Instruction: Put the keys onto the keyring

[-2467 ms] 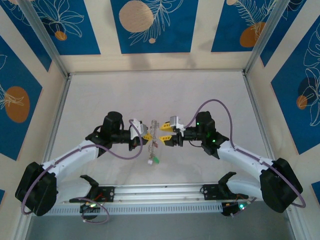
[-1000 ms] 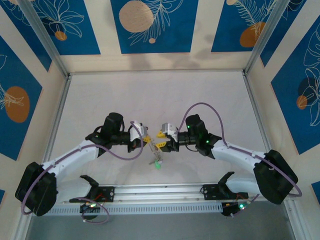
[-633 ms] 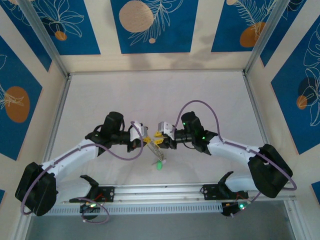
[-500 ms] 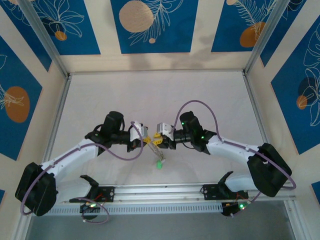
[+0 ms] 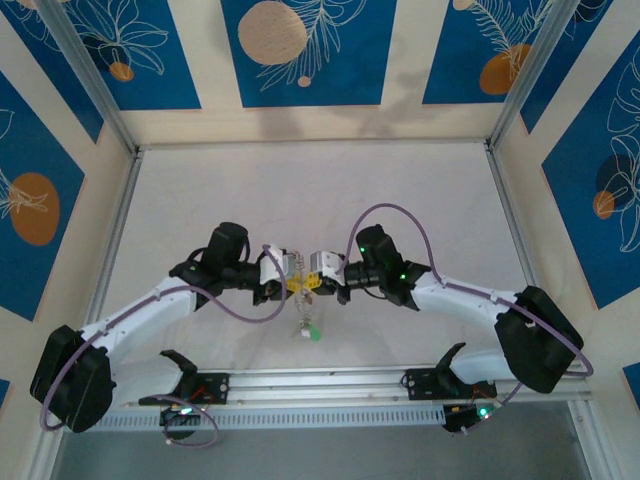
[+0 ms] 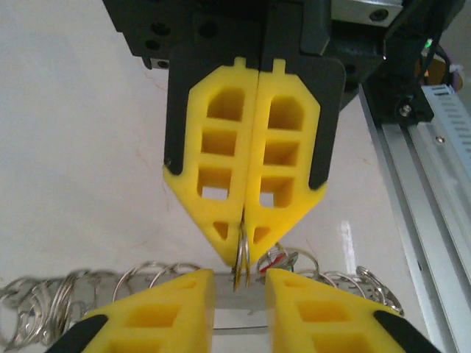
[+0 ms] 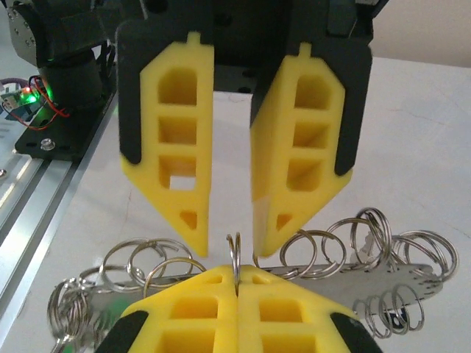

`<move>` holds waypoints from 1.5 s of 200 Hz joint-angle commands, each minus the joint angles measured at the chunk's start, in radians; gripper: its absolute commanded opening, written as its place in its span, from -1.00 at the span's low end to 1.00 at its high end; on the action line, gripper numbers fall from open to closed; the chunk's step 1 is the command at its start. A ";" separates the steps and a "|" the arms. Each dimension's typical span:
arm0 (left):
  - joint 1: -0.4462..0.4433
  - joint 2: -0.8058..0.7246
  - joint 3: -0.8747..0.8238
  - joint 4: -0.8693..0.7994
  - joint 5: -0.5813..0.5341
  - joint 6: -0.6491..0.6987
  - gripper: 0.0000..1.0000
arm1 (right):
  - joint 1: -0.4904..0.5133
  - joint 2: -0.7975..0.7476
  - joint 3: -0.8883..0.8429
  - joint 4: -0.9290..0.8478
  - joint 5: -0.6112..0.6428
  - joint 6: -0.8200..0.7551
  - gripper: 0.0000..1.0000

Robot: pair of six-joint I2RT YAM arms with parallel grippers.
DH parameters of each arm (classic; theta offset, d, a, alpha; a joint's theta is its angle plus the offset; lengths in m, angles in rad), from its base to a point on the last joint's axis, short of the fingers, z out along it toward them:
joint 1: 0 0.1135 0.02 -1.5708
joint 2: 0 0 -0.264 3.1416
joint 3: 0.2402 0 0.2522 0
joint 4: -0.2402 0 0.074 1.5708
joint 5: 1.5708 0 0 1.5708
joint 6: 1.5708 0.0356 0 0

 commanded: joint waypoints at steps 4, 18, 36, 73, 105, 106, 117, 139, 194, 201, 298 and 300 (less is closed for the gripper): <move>-0.009 -0.061 0.018 -0.053 0.048 0.042 -0.47 | -0.020 -0.096 -0.076 0.150 -0.040 0.054 -1.00; -0.008 -0.083 0.014 -0.055 0.060 0.036 -0.45 | -0.036 -0.138 -0.114 0.213 -0.078 0.097 -1.00; -0.008 -0.100 0.017 -0.046 0.064 0.014 -0.45 | -0.043 -0.172 -0.170 0.323 -0.138 0.108 -1.00; -0.018 -0.132 0.019 0.013 0.100 -0.029 -0.45 | -0.043 -0.176 -0.173 0.374 -0.183 0.108 -1.00; -0.047 -0.150 0.025 0.021 0.091 -0.021 -0.47 | -0.043 -0.141 -0.165 0.437 -0.186 0.131 -1.00; -0.048 -0.150 0.026 0.020 0.090 -0.021 -0.47 | -0.042 -0.140 -0.164 0.438 -0.186 0.132 -1.00; -0.055 -0.149 0.029 0.019 0.077 -0.021 -0.47 | -0.040 -0.130 -0.158 0.438 -0.186 0.134 -1.00; -0.070 -0.149 0.030 0.027 0.057 -0.020 -0.49 | -0.030 -0.117 -0.152 0.440 -0.175 0.134 -1.00; -0.091 -0.133 0.025 0.041 0.028 -0.016 -0.54 | -0.012 -0.111 -0.149 0.438 -0.124 0.138 -1.00; -0.092 -0.130 0.023 0.045 0.026 -0.017 -0.55 | -0.010 -0.110 -0.147 0.433 -0.120 0.137 -1.00; -0.122 -0.106 0.030 0.068 -0.060 -0.010 -1.00 | 0.012 -0.072 -0.120 0.425 -0.102 0.144 -1.00; -0.123 -0.107 0.030 0.068 -0.060 -0.008 -1.00 | 0.012 -0.072 -0.120 0.426 -0.100 0.143 -1.00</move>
